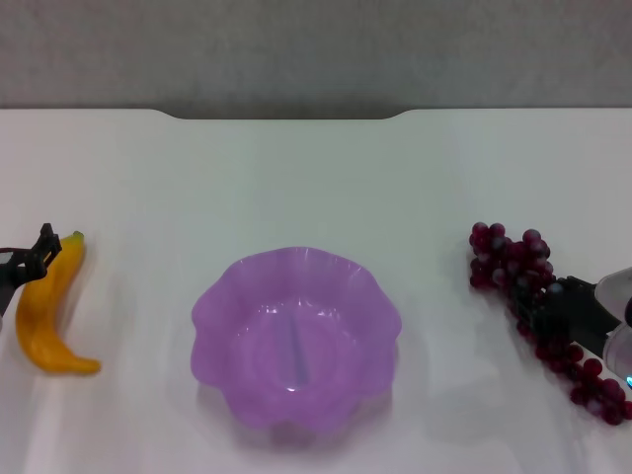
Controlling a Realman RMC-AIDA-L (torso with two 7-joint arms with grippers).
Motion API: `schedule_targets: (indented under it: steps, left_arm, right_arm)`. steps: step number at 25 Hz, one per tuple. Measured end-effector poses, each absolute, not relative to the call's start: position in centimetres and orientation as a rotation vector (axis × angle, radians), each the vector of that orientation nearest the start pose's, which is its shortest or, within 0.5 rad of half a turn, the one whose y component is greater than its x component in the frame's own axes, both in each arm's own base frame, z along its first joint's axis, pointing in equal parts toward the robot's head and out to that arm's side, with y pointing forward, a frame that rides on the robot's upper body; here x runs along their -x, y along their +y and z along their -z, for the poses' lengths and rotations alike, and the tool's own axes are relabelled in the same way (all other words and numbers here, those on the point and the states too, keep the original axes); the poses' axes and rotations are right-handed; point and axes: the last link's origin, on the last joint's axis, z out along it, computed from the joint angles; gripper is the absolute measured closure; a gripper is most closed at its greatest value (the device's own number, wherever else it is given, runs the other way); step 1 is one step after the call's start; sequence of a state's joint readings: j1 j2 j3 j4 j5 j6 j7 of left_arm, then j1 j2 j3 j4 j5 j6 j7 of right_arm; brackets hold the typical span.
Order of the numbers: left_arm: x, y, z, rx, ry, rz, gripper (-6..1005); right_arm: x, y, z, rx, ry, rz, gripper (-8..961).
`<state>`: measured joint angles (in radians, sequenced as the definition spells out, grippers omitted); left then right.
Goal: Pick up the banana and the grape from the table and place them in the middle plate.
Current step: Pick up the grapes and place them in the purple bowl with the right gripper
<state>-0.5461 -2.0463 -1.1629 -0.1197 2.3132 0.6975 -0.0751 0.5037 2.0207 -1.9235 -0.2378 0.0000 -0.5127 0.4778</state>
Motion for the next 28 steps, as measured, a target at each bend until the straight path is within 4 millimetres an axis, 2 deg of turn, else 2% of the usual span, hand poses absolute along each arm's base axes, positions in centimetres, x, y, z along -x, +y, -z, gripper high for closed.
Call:
schedule_targets:
  steps: [7,20,24,28]
  left_arm:
    - [37.8,36.9,-0.2,1.476,-0.853,0.353,134]
    - [37.8,36.9,-0.1,1.476,-0.854,0.352,134]
    - [37.8,36.9,-0.2,1.475,-0.855,0.351,134]
    - [37.9,36.8,-0.2,1.476,-0.855,0.348,134]
  right_arm:
    - [-35.9,35.7,5.0,1.98,0.796,-0.211,541]
    - [-34.7,35.8,4.6,1.994,0.735,-0.334,552]
    - [-33.7,36.8,3.7,1.968,0.686,-0.385,555]
    - [-32.0,38.2,3.0,1.947,0.631,-0.461,553]
